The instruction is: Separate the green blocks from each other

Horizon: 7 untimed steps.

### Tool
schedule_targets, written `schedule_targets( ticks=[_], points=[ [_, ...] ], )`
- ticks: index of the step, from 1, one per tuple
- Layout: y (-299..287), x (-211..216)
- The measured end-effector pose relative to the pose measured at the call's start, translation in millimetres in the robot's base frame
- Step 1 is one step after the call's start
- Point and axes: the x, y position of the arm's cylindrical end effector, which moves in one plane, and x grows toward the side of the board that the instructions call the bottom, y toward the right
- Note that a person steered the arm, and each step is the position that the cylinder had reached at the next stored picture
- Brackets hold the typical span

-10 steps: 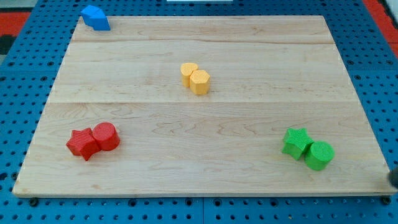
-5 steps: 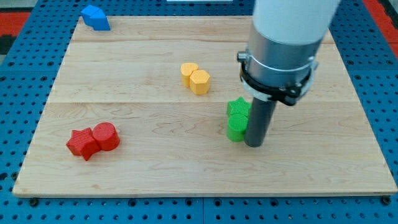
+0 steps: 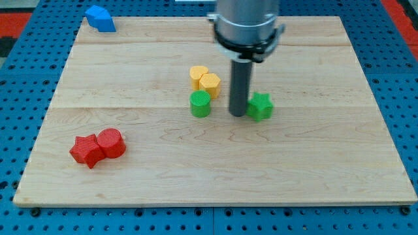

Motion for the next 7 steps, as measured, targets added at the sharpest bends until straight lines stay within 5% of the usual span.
schedule_targets(
  ticks=[2, 4, 5, 7],
  points=[
    [80.2, 9.3],
    [97.2, -86.7],
    [115.8, -38.2],
    [138.3, -147.3]
  ],
)
